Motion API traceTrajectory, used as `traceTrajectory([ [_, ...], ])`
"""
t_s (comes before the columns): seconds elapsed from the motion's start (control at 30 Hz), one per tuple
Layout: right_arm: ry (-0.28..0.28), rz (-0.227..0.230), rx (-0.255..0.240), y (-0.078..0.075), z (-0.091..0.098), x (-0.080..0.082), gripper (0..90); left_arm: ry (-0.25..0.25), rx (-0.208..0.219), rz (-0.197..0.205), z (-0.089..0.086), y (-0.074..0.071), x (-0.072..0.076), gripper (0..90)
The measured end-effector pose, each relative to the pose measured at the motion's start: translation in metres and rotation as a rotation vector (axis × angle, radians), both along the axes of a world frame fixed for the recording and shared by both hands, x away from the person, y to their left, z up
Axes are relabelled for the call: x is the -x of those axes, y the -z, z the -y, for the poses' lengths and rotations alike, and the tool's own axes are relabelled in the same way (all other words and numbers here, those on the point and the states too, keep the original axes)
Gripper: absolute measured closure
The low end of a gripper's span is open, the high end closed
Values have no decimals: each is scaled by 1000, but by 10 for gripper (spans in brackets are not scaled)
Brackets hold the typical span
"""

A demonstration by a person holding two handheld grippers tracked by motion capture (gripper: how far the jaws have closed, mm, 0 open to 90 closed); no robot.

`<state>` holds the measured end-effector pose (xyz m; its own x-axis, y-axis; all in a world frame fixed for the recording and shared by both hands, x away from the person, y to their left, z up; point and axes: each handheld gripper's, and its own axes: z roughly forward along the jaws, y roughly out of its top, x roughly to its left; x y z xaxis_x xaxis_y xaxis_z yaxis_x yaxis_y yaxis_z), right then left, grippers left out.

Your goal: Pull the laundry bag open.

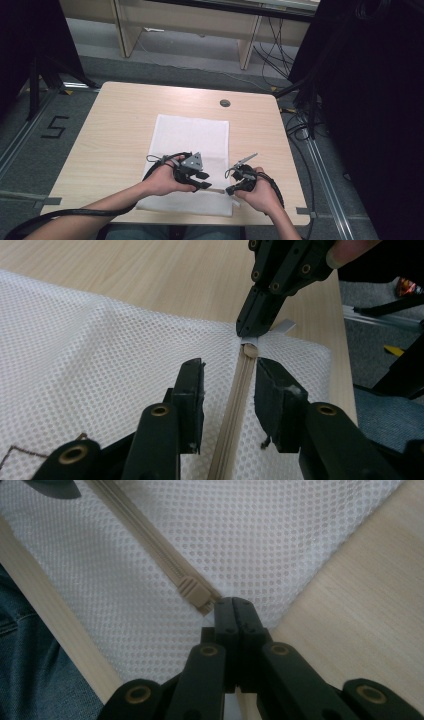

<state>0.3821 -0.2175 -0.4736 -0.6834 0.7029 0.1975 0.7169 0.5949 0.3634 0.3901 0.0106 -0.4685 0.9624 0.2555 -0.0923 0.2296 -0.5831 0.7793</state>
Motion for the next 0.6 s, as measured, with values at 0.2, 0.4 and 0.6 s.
traceTrajectory([
  [0.2,23,-24,12,5,-2,-1,900,33,-65,9,18,4,4,666],
  [0.4,17,-14,50,6,-8,-2,900,47,-90,7,28,11,3,648],
  [0.6,45,-43,34,6,-7,-2,900,57,-98,-10,37,17,5,644],
])
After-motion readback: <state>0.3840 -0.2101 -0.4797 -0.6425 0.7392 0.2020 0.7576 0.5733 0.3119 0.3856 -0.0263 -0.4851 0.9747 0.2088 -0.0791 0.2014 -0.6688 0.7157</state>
